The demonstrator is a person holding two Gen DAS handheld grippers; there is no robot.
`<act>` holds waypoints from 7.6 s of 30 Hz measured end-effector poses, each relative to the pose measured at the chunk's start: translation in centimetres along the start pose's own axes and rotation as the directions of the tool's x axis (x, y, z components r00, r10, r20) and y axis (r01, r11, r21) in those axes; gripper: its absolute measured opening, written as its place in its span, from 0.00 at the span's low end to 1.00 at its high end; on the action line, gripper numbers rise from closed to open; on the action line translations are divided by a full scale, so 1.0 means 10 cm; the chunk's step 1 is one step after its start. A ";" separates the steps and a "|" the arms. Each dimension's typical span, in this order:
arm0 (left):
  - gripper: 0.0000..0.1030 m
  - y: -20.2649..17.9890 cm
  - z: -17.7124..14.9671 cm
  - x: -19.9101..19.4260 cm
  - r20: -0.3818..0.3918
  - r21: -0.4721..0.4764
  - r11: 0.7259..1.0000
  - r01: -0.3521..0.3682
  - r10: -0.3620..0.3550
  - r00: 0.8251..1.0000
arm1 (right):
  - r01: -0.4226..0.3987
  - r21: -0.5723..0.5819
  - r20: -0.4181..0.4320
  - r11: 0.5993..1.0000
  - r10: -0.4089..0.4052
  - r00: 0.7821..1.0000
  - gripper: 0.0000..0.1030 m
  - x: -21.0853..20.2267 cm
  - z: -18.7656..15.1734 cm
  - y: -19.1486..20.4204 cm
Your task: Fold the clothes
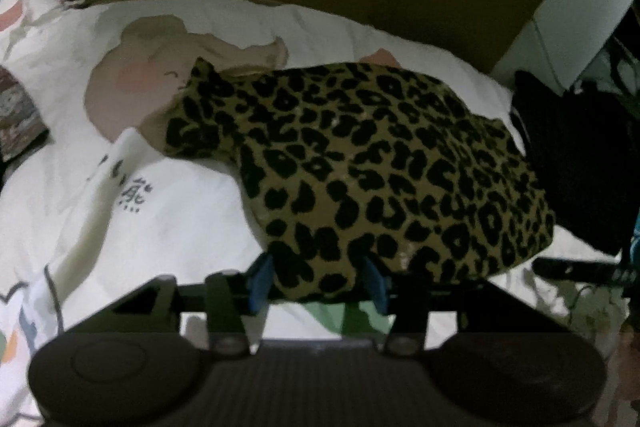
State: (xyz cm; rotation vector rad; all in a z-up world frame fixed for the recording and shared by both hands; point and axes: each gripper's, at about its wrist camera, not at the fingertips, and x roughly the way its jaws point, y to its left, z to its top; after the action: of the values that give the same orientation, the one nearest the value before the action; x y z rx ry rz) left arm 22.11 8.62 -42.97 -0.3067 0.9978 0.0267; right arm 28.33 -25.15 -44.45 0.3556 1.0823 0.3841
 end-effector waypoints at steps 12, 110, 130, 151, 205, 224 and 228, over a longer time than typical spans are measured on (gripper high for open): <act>0.50 0.05 0.02 0.16 -0.013 -0.004 0.999 0.036 -0.036 0.999 | -0.133 0.398 0.038 0.908 0.129 0.991 0.44 0.21 0.08 -0.55; 0.01 -0.05 -0.01 -0.17 -0.305 -0.169 0.967 0.191 -0.236 0.923 | -0.107 0.165 0.089 0.980 0.094 0.992 0.08 0.15 0.91 -0.38; 0.60 0.02 0.39 -0.37 -0.203 0.151 0.988 0.020 0.012 0.979 | 0.071 0.086 0.015 0.994 -0.073 0.997 0.44 0.02 0.71 -0.33; 0.66 -0.34 1.34 0.12 -0.149 0.325 0.946 0.010 0.041 0.988 | -0.057 0.250 -0.061 0.967 0.075 0.995 0.45 -0.15 0.15 -0.18; 0.64 -0.38 1.43 0.97 -0.308 0.289 0.901 0.322 -0.231 0.923 | -0.248 0.498 0.031 0.831 0.269 0.963 0.11 0.12 0.31 -0.41; 0.48 -0.17 1.38 1.07 -0.295 0.130 0.950 0.282 -0.235 0.926 | -0.294 0.532 -0.016 0.794 0.356 0.934 0.08 0.49 0.22 -0.25; 0.37 -0.15 1.35 0.99 -0.282 0.052 0.967 0.250 -0.226 0.933 | -0.312 0.443 -0.023 0.841 0.358 0.933 0.08 0.37 0.36 -0.19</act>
State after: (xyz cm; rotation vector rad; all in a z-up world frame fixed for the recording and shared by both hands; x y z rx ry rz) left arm 38.84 9.67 -44.02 -0.3562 1.2272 -0.2865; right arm 33.32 -25.43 -46.65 0.9432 1.2090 0.4763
